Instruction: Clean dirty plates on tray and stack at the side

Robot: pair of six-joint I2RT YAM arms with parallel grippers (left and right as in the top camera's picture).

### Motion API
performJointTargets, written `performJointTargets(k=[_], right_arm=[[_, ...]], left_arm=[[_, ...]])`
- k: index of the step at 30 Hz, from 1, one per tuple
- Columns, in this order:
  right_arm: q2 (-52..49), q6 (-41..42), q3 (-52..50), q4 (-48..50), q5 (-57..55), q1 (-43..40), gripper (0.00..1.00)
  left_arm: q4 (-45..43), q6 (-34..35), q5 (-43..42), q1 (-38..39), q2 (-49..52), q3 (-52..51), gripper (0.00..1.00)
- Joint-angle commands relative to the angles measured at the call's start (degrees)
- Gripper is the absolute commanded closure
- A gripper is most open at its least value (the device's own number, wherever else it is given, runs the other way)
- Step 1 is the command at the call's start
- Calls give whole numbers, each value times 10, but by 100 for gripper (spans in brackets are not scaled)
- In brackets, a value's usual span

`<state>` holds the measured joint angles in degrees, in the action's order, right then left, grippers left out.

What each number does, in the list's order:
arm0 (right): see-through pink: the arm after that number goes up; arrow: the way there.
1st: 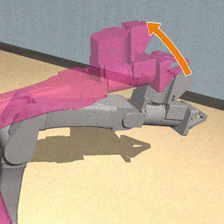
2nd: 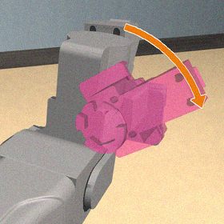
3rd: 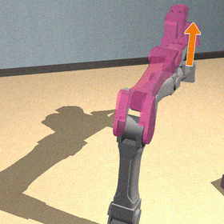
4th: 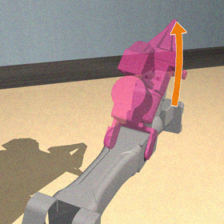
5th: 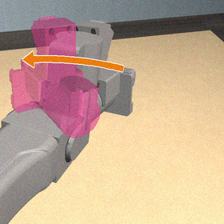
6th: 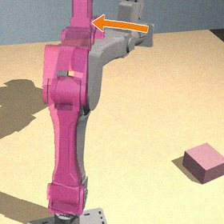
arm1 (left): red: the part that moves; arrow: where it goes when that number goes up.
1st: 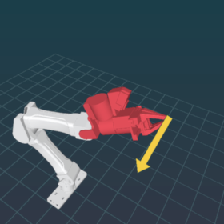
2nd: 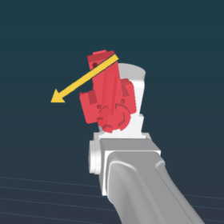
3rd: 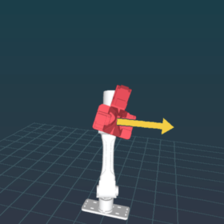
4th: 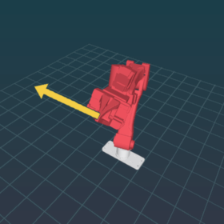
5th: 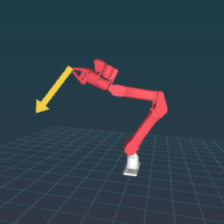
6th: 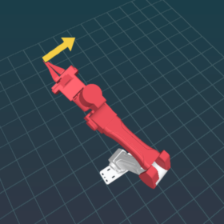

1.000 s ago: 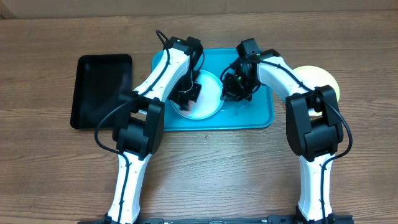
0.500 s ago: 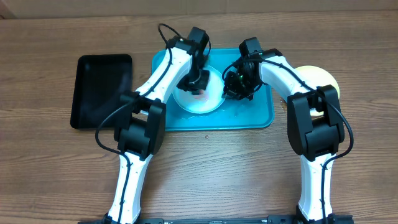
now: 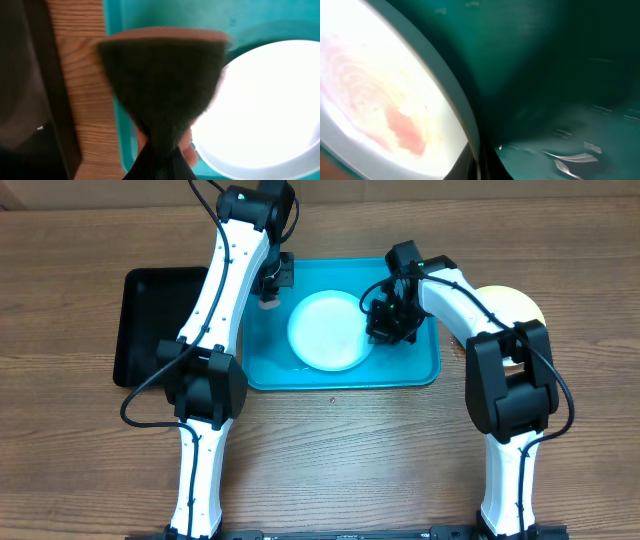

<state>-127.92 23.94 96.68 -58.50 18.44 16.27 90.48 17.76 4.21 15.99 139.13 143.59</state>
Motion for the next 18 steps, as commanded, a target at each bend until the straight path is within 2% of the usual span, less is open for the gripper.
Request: performJointTargets(k=[1, 10, 18], right_arm=[[60, -4, 2, -16, -148, 2, 96], [180, 83, 2, -76, -483, 64, 96], [209, 171, 2, -153, -715, 147, 96]], left_arm=[[5, -11, -54, 4, 3, 9, 96], [-14, -11, -99, 5, 3, -37, 96], [-24, -16, -113, 5, 3, -66, 96]])
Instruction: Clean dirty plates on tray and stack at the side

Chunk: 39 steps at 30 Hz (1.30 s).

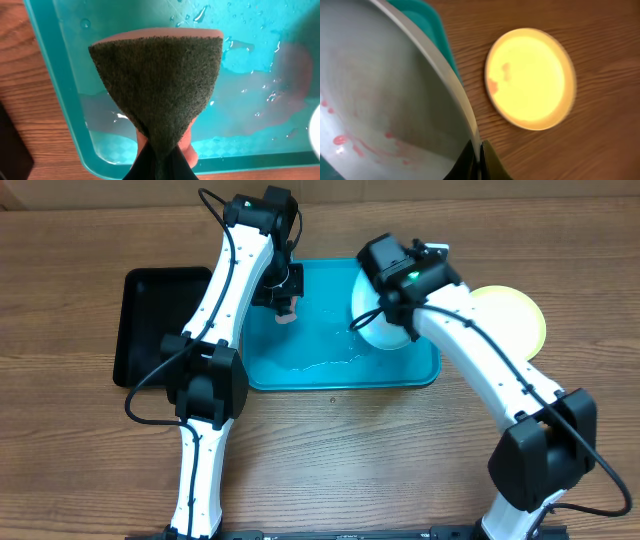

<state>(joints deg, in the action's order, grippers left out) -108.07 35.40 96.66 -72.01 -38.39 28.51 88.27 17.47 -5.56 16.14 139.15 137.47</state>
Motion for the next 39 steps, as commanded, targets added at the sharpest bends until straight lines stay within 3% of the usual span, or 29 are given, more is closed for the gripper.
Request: performJointTargets(k=[1, 6, 9, 29, 34, 37, 39], right_arm=[[11, 74, 2, -33, -172, 35, 96], [11, 199, 2, -120, -309, 90, 96], [11, 233, 2, -150, -353, 119, 96], [11, 234, 2, -184, -376, 155, 96], [11, 234, 2, -167, -329, 149, 96], [11, 229, 1, -134, -229, 120, 96], [11, 167, 0, -95, -142, 89, 96]], left_arm=[[-3, -13, -16, 4, 2, -5, 96], [-10, -12, -16, 4, 2, -5, 96], [-13, -12, -17, 4, 2, -5, 96], [-14, -12, -20, 4, 2, -5, 96], [-14, -12, -20, 4, 2, -5, 96], [-14, -12, -20, 4, 2, -5, 96], [-15, -12, -20, 4, 2, -5, 96]])
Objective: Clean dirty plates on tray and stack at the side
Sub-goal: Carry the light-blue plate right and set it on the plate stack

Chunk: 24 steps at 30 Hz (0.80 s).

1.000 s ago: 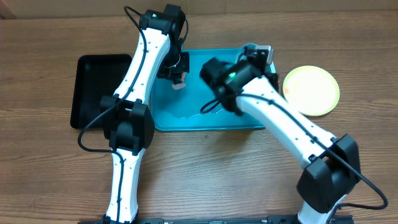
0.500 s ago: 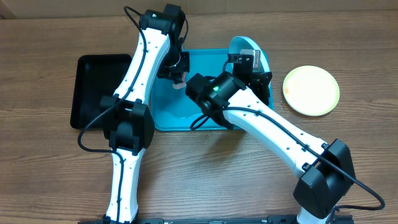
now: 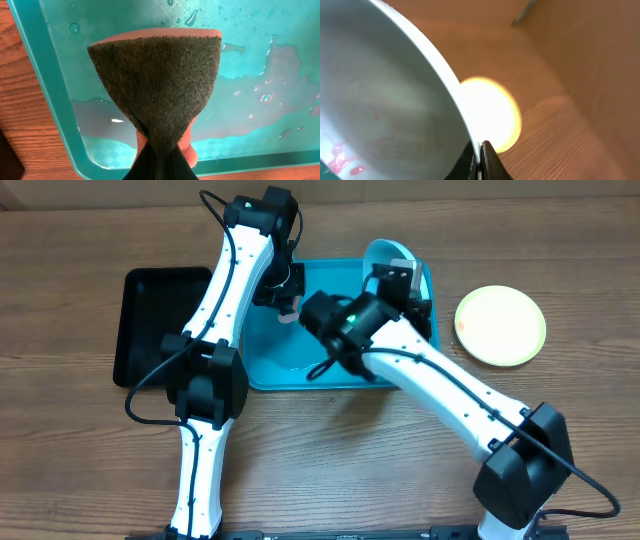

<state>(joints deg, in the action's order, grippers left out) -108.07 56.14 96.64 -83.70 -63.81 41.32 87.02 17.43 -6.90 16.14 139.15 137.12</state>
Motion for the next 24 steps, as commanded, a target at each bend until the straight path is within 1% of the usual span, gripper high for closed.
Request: performJointTargets(k=[1, 2, 3, 5, 9, 12, 13, 17, 21, 24], right_arm=[[11, -98, 1, 49, 160, -56, 96], [11, -161, 1, 81, 219, -76, 96], [11, -200, 1, 104, 267, -94, 96], [11, -254, 1, 141, 351, -134, 96], [11, -321, 1, 183, 496, -215, 96], [11, -354, 1, 189, 585, -285, 96], [11, -365, 1, 187, 617, -320, 96], [11, -374, 1, 177, 668, -413, 96], [10, -376, -11, 179, 671, -496, 96], [10, -375, -42, 201, 671, -550, 96]], left_arm=[[-3, -12, -6, 4, 2, -2, 96], [-3, -12, -6, 4, 2, -2, 96], [-3, -12, -6, 4, 2, -2, 96], [-3, -12, -6, 4, 2, -2, 96], [-3, -11, -6, 4, 2, -2, 96], [-4, -12, -6, 4, 2, -2, 96], [-4, -12, -6, 4, 2, -2, 96], [-4, -12, -6, 4, 2, -2, 96], [-4, -12, -6, 4, 2, -2, 96], [-4, -12, -6, 4, 2, -2, 96]])
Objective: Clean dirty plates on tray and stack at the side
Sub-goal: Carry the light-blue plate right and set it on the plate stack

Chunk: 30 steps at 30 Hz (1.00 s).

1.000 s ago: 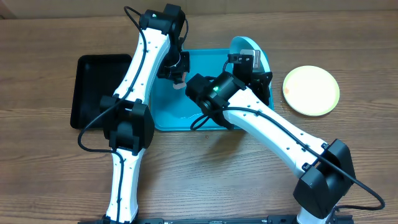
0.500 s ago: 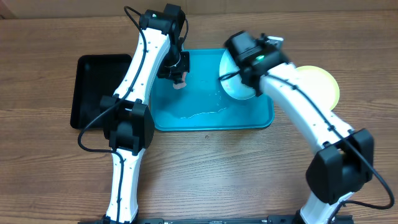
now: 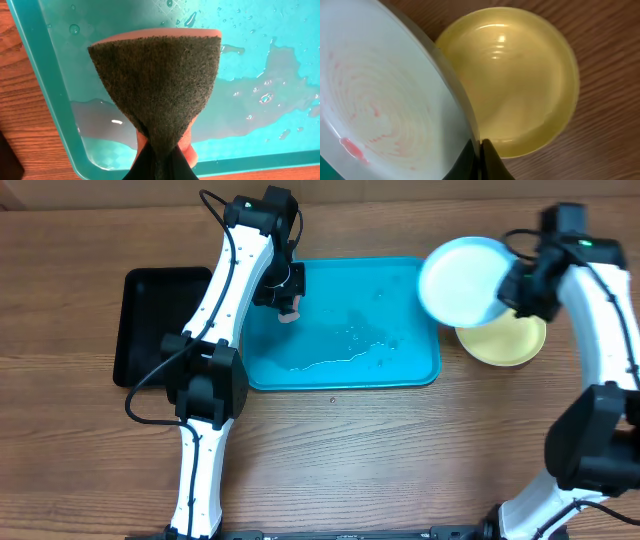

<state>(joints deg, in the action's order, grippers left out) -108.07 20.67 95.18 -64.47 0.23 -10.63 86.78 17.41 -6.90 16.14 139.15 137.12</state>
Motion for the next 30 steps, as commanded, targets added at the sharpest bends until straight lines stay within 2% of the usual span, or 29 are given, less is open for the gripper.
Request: performJointTargets(k=[1, 6, 12, 13, 14, 15, 18, 20, 24, 28, 30], right_arm=[[10, -19, -43, 21, 31, -48, 96], [10, -12, -110, 80, 53, -97, 96], [10, -9, -155, 113, 34, -108, 96], [10, -6, -155, 113, 28, -108, 93], [10, -5, -155, 114, 26, -108, 85], [10, -5, -155, 115, 24, -108, 76], [10, 0, -154, 117, 25, -108, 39], [10, 3, -145, 110, 32, -108, 27], [10, 3, -90, 61, 55, -103, 23], [10, -4, -17, 5, 61, -76, 22], [10, -17, 9, -10, 66, -54, 21]], left_arm=[[-1, -11, -6, 4, 2, -2, 96], [-1, -11, -6, 4, 2, -2, 96], [-1, -11, -6, 4, 2, -2, 96], [-1, -11, -6, 4, 2, -2, 96], [0, -12, -6, 4, 2, -2, 96], [0, -12, -6, 4, 2, -2, 96], [-2, -12, -6, 4, 2, -1, 96], [0, -12, -6, 2, 2, 2, 96], [27, -11, 5, -6, -2, 33, 96], [101, -3, 60, -18, -7, 112, 96], [101, -10, 69, -24, -23, 130, 96]])
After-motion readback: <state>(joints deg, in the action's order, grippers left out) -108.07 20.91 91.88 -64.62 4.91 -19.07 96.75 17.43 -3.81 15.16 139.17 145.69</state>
